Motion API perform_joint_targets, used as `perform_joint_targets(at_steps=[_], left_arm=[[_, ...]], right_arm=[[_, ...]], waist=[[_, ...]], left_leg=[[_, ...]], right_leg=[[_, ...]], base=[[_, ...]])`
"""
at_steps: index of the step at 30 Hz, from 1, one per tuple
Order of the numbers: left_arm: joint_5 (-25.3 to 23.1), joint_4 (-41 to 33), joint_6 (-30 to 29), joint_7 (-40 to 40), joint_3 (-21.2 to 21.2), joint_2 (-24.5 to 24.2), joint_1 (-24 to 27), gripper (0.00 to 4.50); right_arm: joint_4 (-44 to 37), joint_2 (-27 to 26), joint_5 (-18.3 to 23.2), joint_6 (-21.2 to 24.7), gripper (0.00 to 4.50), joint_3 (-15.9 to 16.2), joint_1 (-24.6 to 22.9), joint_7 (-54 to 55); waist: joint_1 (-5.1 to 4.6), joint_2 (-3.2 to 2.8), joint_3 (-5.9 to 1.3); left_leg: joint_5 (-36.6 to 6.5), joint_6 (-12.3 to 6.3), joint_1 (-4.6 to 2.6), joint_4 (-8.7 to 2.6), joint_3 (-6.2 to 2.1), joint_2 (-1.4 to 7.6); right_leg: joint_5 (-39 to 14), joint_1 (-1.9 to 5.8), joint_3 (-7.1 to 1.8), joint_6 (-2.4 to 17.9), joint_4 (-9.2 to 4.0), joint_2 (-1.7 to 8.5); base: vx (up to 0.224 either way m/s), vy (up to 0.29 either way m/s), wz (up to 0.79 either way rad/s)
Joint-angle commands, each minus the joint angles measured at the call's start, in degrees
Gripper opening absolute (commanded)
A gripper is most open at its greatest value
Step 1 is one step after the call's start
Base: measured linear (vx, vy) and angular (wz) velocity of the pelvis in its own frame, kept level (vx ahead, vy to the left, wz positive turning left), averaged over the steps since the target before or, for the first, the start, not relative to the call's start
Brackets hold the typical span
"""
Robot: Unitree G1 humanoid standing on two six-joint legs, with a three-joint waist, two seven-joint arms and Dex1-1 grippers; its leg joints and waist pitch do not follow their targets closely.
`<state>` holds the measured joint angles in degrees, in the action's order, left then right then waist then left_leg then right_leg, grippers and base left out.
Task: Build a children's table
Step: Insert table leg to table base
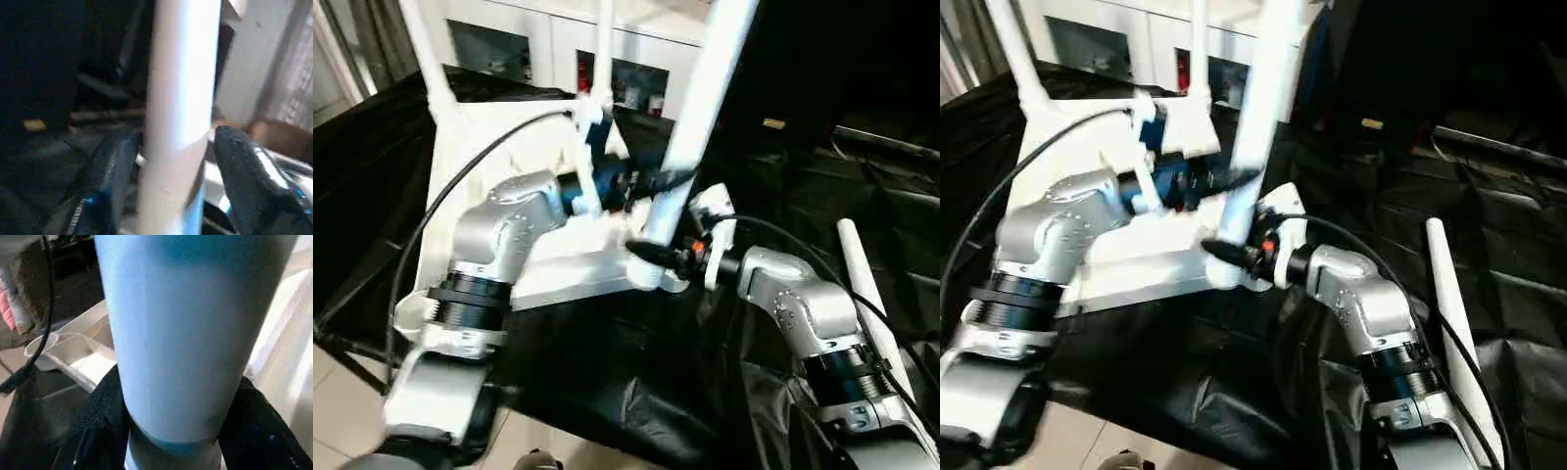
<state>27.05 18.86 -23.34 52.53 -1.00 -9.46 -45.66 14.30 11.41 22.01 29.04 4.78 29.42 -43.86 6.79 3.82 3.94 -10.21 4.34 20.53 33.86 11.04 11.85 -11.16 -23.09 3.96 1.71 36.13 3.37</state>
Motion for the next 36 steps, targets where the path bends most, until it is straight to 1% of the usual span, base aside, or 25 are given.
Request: perform_joint_targets(at_steps=[1, 3, 6, 9, 10, 12, 13, 15, 16, 18, 19, 20, 21, 22, 23, 24, 26, 27, 28, 29, 30, 32, 34, 35, 36], left_arm=[[-0.02, -0.40, 3.28, -2.17, -1.36, 1.59, -0.48, 3.07], [1.89, -1.37, 3.89, -3.23, -3.10, 3.63, 0.52, 3.07], [2.48, -0.83, 6.36, -5.21, -4.72, 5.40, 1.49, 3.07], [3.01, -0.07, 8.15, -5.52, -5.79, 6.06, 1.76, 3.07], [2.55, 0.84, 7.87, -5.50, -5.71, 5.21, 1.67, 3.07], [-0.46, 2.55, 9.04, -5.35, -4.35, 3.16, 1.70, 3.07], [-3.79, 4.20, 9.70, -5.66, -2.60, 1.19, 1.64, 3.07], [-11.01, 6.88, 11.75, -5.77, 1.95, -2.79, 1.96, 3.07], [-13.98, 7.59, 12.22, -4.79, 4.61, -4.81, 2.47, 3.07], [-18.66, 7.81, 14.30, -0.78, 10.02, -8.08, 4.15, 3.07], [-19.66, 7.72, 14.91, 0.61, 11.41, -8.85, 4.71, 3.07], [-19.86, 7.25, 14.45, 2.41, 12.62, -9.49, 5.46, 3.07], [-19.80, 6.78, 13.83, 3.79, 13.55, -9.95, 6.06, 3.07], [-19.78, 6.61, 13.61, 4.27, 13.87, -10.11, 6.27, 3.07], [-20.11, 5.89, 12.51, 6.69, 15.90, -10.97, 7.19, 3.07], [-20.37, 5.73, 12.02, 7.34, 16.67, -11.19, 7.51, 3.07], [-21.99, 6.64, 10.35, 6.55, 18.07, -11.32, 7.45, 3.07], [-23.89, 8.06, 10.03, 6.01, 19.48, -11.66, 7.19, 3.07], [-24.37, 8.55, 10.11, 5.92, 19.80, -11.70, 7.13, 3.07], [-25.16, 9.57, 10.12, 5.86, 20.18, -11.65, 7.00, 3.07], [-25.48, 10.16, 10.35, 5.66, 20.12, -11.53, 6.84, 2.90], [-26.31, 11.58, 9.76, 4.89, 19.95, -11.54, 6.17, 2.73], [-26.83, 12.30, 8.88, 4.34, 20.08, -11.99, 5.69, 2.69], [-27.09, 12.53, 7.22, 4.16, 20.38, -12.48, 5.50, 2.69], [-27.10, 12.53, 7.22, 4.16, 20.38, -12.48, 5.50, 2.38]], right_arm=[[0.37, -0.29, 1.19, -1.74, 1.93, -3.09, 1.83, 1.65], [0.98, -1.05, 1.64, -2.94, 1.93, -4.44, 2.25, 2.98], [1.82, -2.17, 2.33, -4.38, 1.93, -6.53, 2.76, 5.19], [2.74, -2.66, 2.45, -5.44, 1.93, -8.10, 3.19, 6.92], [3.81, -2.40, 1.60, -6.26, 1.93, -8.64, 3.44, 8.29], [5.73, -1.66, -0.35, -7.79, 1.93, -9.07, 3.78, 10.49], [7.21, -0.58, -2.50, -8.97, 1.93, -8.55, 3.86, 11.85], [9.30, 1.40, -5.76, -10.95, 1.93, -7.44, 3.69, 12.58], [9.77, 2.12, -6.57, -11.53, 1.93, -7.08, 3.50, 12.51], [9.71, 2.69, -6.32, -11.24, 1.93, -7.14, 3.13, 11.86], [9.62, 2.71, -6.09, -11.06, 1.93, -7.22, 3.03, 11.74], [9.29, 2.75, -6.03, -10.86, 1.93, -7.11, 2.87, 11.62], [8.92, 2.86, -6.06, -10.72, 1.93, -6.75, 2.67, 11.32], [8.80, 2.90, -6.08, -10.67, 1.93, -6.62, 2.60, 11.22], [8.36, 2.96, -6.38, -10.79, 1.93, -5.91, 2.28, 10.64], [8.14, 2.93, -6.52, -10.82, 1.93, -5.59, 2.10, 10.37], [7.83, 2.60, -6.74, -10.91, 1.93, -5.16, 1.75, 10.09], [7.75, 2.14, -6.85, -10.84, 1.93, -4.86, 1.52, 9.98], [7.66, 2.07, -7.05, -10.87, 1.93, -4.50, 1.39, 9.76], [7.41, 1.96, -7.58, -11.07, 1.93, -3.58, 1.09, 9.25], [7.24, 1.90, -7.76, -11.14, 1.93, -3.22, 0.97, 9.08], [6.99, 1.61, -7.63, -11.00, 1.93, -3.03, 0.96, 9.17], [6.94, 1.50, -7.54, -10.88, 1.93, -2.92, 1.02, 9.17], [6.90, 1.55, -7.83, -11.02, 1.93, -2.55, 0.98, 8.97], [6.90, 1.55, -7.83, -11.02, 1.93, -2.55, 0.98, 8.97]], waist=[[0.29, -0.35, -4.63], [0.26, -0.36, -4.63], [0.26, -0.29, -4.61], [0.17, -0.33, -4.63], [0.16, -0.41, -4.63], [-0.08, -0.47, -4.57], [-0.11, -0.49, -4.57], [-0.16, -0.52, -4.59], [-0.12, -0.29, -4.68], [-0.14, -0.32, -4.64], [-0.15, -0.37, -4.67], [-0.13, -0.62, -4.70], [-0.23, -0.61, -4.69], [-0.14, -0.72, -4.77], [-0.15, -0.66, -4.66], [-0.14, -0.75, -4.62], [-0.22, -0.81, -4.56], [-0.28, -1.06, -4.44], [-0.30, -0.94, -4.38], [-0.29, -1.04, -4.40], [-0.30, -0.99, -4.39], [-0.27, -1.05, -4.50], [-0.29, -1.14, -4.63], [-0.27, -0.96, -4.64], [-0.25, -1.09, -4.61]], left_leg=[[-5.97, 0.51, -0.28, -3.26, -0.88, 1.41], [-5.91, 0.44, -0.34, -3.22, -0.86, 1.39], [-5.82, 0.23, -0.30, -3.19, -0.79, 1.41], [-5.57, -0.13, -0.32, -3.21, -0.81, 1.36], [-5.46, -0.01, -0.34, -3.24, -0.82, 1.35], [-5.70, 0.53, -0.39, -3.33, -0.82, 1.26], [-5.87, 0.79, -0.43, -3.34, -0.81, 1.21], [-5.55, 1.24, -0.56, -3.38, -0.82, 1.18], [-5.14, 1.30, -0.56, -3.38, -0.86, 1.26], [-5.02, 0.91, -0.57, -3.44, -0.91, 1.36], [-4.59, 0.71, -0.50, -3.47, -0.93, 1.42], [-4.51, 0.77, -0.58, -3.44, -0.92, 1.46], [-4.59, 0.77, -0.64, -3.40, -0.79, 1.50], [-4.56, 0.78, -0.68, -3.37, -0.80, 1.49], [-4.78, 0.69, -0.63, -3.43, -0.76, 1.53], [-5.76, 0.76, -0.67, -3.46, -0.75, 1.59], [-6.88, 1.00, -0.72, -3.49, -0.75, 1.57], [-7.94, 1.21, -0.69, -3.57, -0.79, 1.56], [-8.44, 1.33, -0.68, -3.60, -0.82, 1.54], [-8.87, 1.57, -0.71, -3.63, -0.87, 1.49], [-9.01, 1.61, -0.71, -3.60, -0.84, 1.43], [-8.82, 1.90, -0.73, -3.64, -0.97, 1.56], [-8.19, 1.81, -0.75, -3.56, -0.95, 1.50], [-7.92, 1.66, -0.71, -3.54, -0.94, 1.50], [-7.86, 1.60, -0.71, -3.55, -0.94, 1.50]], right_leg=[[-4.62, 3.88, -3.12, 10.25, -3.92, 4.87], [-4.16, 3.78, -3.06, 10.60, -3.85, 4.81], [-3.85, 3.74, -3.13, 11.03, -3.81, 4.86], [-3.64, 3.74, -3.09, 10.64, -3.80, 4.72], [-3.74, 3.73, -3.09, 10.52, -3.80, 4.71], [-4.86, 3.59, -3.08, 9.54, -3.99, 4.51], [-5.25, 3.62, -3.07, 9.26, -3.96, 4.48], [-5.73, 3.60, -3.15, 7.66, -3.97, 4.38], [-5.25, 3.58, -3.14, 7.29, -3.90, 4.43], [-5.24, 3.55, -3.22, 6.93, -3.78, 4.55], [-4.59, 3.62, -3.26, 7.28, -3.65, 4.69], [-4.06, 3.52, -3.24, 7.75, -3.55, 4.73], [-3.11, 3.41, -3.26, 8.84, -3.44, 4.71], [-2.55, 3.43, -3.24, 9.35, -3.31, 4.75], [-2.15, 3.42, -3.22, 10.28, -3.34, 4.79], [-2.62, 3.40, -3.24, 10.64, -3.43, 4.82], [-3.69, 3.36, -3.24, 10.71, -3.53, 4.75], [-5.31, 3.35, -3.26, 10.45, -3.86, 4.80], [-6.32, 3.38, -3.27, 10.13, -4.00, 4.83], [-7.70, 3.40, -3.26, 9.63, -4.16, 4.82], [-8.04, 3.37, -3.28, 9.46, -4.20, 4.79], [-7.31, 3.36, -3.24, 9.58, -4.05, 4.82], [-5.53, 3.35, -3.25, 10.07, -3.80, 4.73], [-4.68, 3.42, -3.24, 10.46, -3.71, 4.75], [-4.43, 3.40, -3.24, 10.64, -3.67, 4.76]], base=[[0.000, 0.000, 0.00], [0.000, 0.000, 0.00], [0.000, 0.000, 0.00], [0.000, 0.000, 0.00], [0.000, 0.000, 0.00], [0.000, 0.000, 0.00], [0.000, 0.000, 0.00], [0.000, 0.000, 0.00], [0.000, 0.000, 0.00], [0.000, 0.000, 0.00], [0.000, 0.000, 0.00], [0.000, 0.000, 0.00], [0.000, 0.000, 0.00], [0.000, 0.000, 0.00], [0.000, 0.000, 0.00], [0.000, 0.000, 0.00], [0.000, 0.000, 0.00], [0.000, 0.000, 0.00], [0.000, 0.000, 0.00], [0.000, 0.000, 0.00], [0.000, 0.000, 0.00], [0.000, 0.000, 0.00], [0.000, 0.000, 0.00], [0.000, 0.000, 0.00], [0.000, 0.000, 0.00]])
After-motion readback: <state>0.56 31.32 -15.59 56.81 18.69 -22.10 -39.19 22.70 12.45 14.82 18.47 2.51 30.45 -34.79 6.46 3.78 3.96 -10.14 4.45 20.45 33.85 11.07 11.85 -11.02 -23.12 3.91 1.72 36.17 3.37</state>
